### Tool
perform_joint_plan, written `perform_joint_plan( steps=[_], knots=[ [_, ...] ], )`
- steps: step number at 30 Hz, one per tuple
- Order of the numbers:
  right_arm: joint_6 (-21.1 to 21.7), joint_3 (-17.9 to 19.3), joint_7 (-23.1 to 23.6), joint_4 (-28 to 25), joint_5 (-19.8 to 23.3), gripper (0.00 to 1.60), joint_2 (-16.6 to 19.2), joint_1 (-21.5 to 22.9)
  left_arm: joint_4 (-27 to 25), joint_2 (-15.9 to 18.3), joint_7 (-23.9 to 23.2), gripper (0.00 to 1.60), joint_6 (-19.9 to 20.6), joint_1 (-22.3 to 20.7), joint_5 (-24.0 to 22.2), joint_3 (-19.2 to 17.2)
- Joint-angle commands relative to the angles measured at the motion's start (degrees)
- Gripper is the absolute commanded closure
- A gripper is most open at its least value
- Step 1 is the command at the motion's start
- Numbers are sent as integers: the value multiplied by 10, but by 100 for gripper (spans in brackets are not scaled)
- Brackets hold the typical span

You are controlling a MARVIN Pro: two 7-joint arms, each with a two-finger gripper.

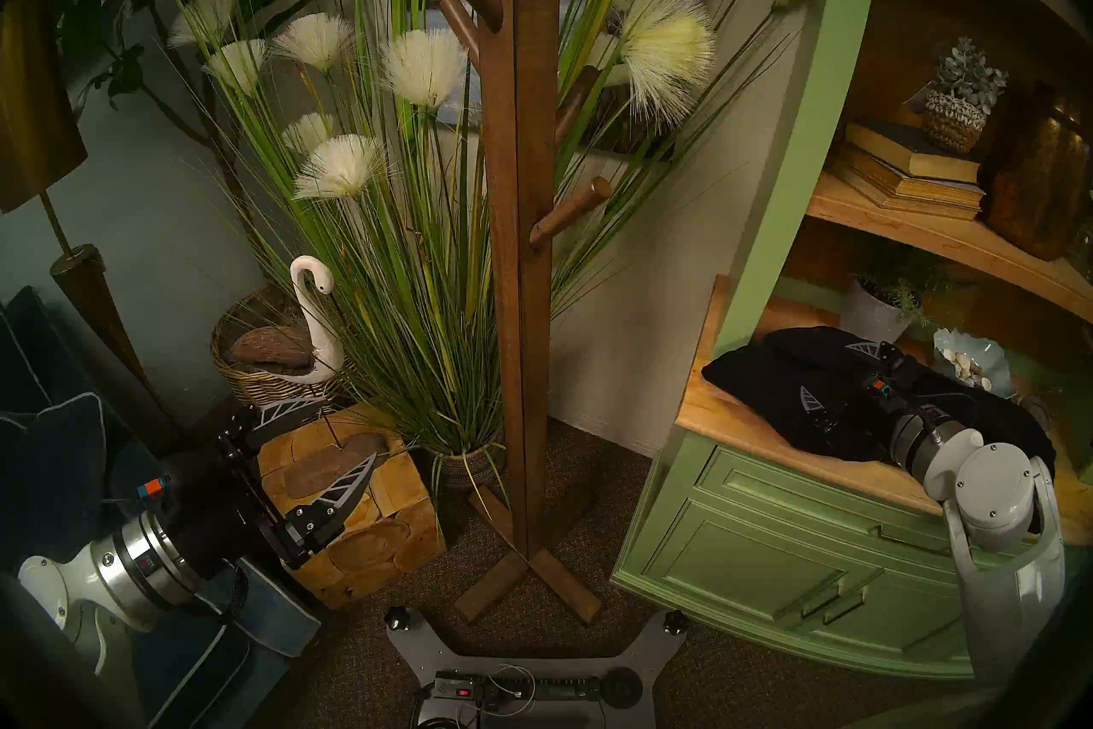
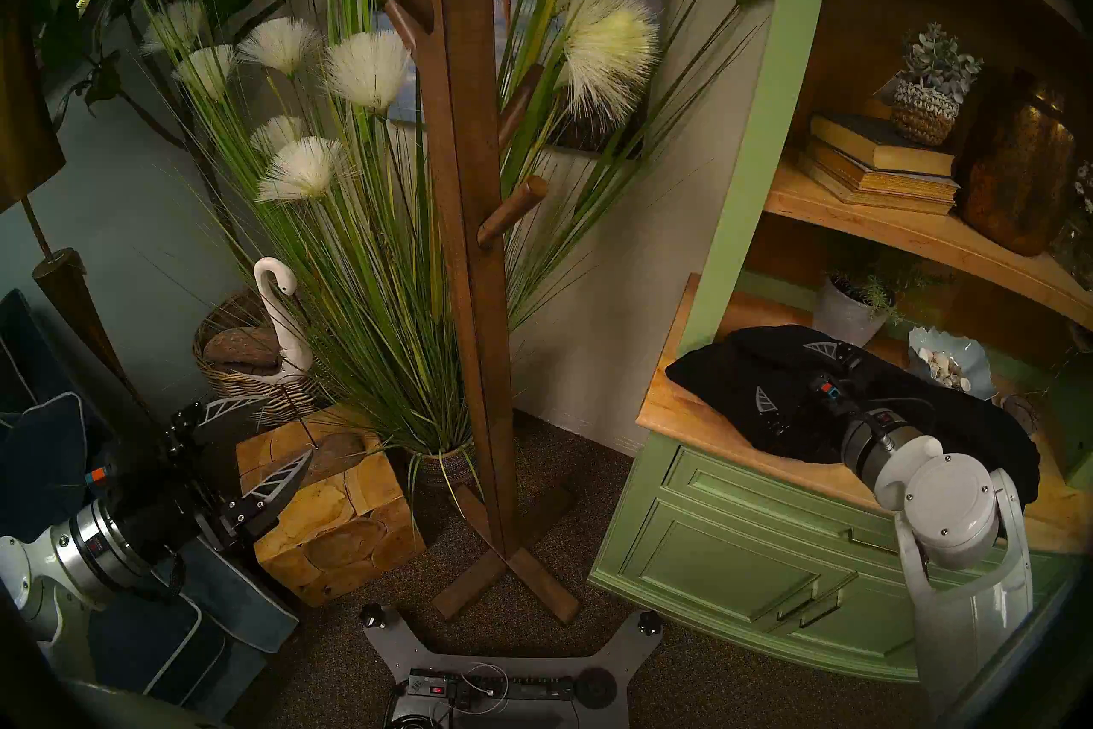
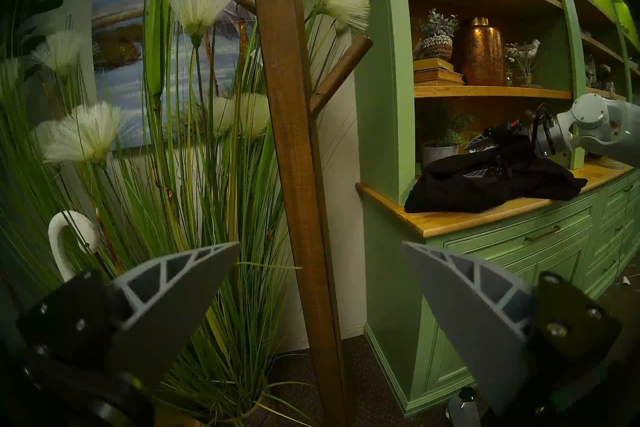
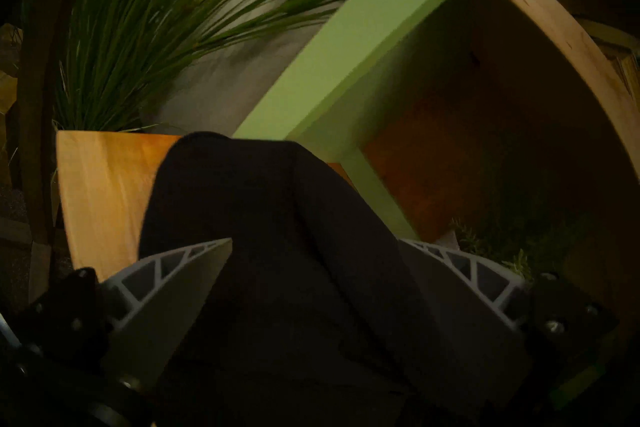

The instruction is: Pick up jacket and place on coat hanger

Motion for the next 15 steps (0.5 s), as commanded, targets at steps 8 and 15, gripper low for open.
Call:
perform_joint_plan(
  steps=[8, 15],
  knots=[
    [-1, -48, -10, 70, -15, 0, 64, 96, -12, -1, -1, 0, 1, -4, -5, -2],
    [1, -86, -17, 106, -24, 0, 71, 132, -12, -2, -2, 0, 2, -5, -4, -3]
  ],
)
